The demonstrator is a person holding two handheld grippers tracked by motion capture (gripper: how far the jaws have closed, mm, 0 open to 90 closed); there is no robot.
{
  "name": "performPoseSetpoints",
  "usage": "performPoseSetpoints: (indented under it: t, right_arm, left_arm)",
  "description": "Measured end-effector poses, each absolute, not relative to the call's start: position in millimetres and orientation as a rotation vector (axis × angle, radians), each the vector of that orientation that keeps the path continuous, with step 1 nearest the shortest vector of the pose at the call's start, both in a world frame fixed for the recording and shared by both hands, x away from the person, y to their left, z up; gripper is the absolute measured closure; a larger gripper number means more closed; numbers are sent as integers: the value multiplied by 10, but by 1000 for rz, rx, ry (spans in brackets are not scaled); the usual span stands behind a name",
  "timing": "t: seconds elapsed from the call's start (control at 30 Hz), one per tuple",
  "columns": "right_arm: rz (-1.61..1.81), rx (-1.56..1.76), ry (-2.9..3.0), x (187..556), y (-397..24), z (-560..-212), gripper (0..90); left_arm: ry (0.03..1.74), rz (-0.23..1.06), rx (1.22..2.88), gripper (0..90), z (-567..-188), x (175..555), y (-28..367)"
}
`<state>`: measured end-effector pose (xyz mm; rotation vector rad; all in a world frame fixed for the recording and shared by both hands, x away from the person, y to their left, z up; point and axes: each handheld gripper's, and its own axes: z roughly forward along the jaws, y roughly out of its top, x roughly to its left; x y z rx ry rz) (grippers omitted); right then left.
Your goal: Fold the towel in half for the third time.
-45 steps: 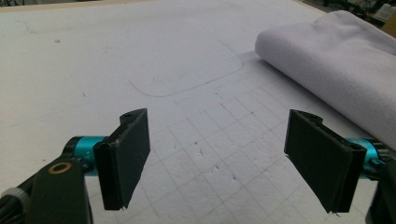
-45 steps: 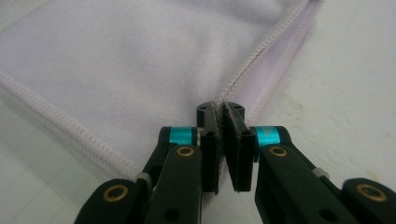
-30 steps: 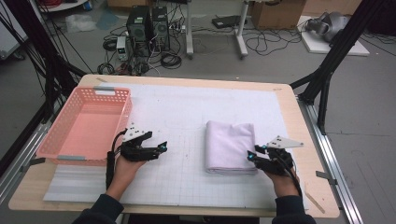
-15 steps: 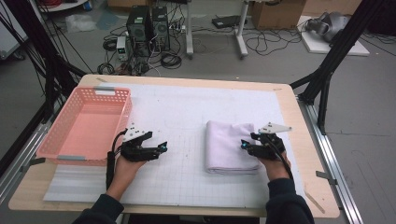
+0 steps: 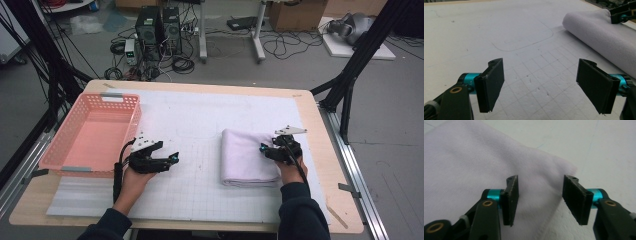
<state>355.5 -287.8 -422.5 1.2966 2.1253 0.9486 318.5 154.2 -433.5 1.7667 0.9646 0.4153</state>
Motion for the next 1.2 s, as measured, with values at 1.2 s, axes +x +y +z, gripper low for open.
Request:
performPoseSetpoints:
  t: [1.2]
  right_arm:
    - [1228,1227,1932,2731,-3507,-4111,198]
  left_arm:
    - [871,404,1706,181,-4269,3124,1528]
